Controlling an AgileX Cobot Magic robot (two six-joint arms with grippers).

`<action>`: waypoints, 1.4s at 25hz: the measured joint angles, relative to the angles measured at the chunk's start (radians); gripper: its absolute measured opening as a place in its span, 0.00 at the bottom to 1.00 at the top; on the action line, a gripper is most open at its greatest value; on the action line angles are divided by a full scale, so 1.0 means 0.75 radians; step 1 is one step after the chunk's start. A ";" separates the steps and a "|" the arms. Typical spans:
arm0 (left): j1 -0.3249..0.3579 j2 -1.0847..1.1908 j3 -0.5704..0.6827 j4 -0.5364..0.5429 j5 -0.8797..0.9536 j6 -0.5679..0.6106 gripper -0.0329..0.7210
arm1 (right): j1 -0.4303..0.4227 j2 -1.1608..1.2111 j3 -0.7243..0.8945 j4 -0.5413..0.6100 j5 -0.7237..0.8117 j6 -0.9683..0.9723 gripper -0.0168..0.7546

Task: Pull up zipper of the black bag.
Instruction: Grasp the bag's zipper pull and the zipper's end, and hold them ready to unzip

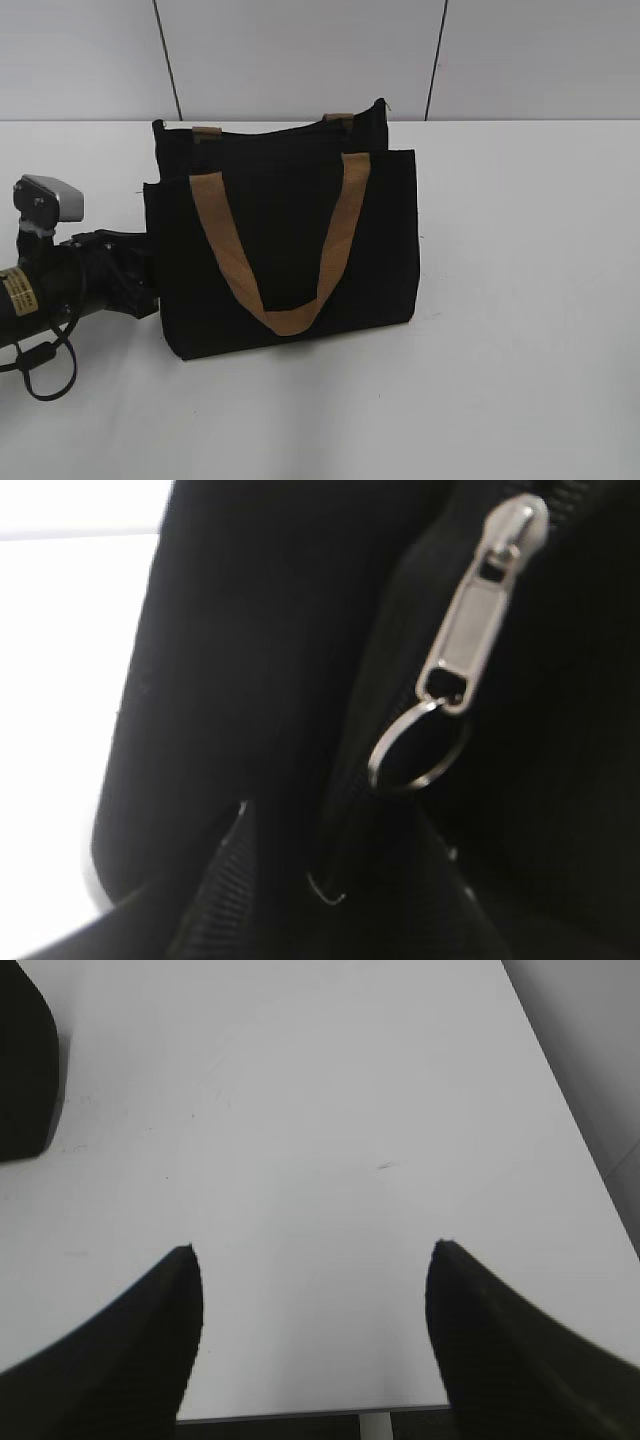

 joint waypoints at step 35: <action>0.041 -0.705 0.000 -0.032 0.318 -0.001 0.06 | 0.000 0.000 0.000 0.000 0.000 0.000 0.72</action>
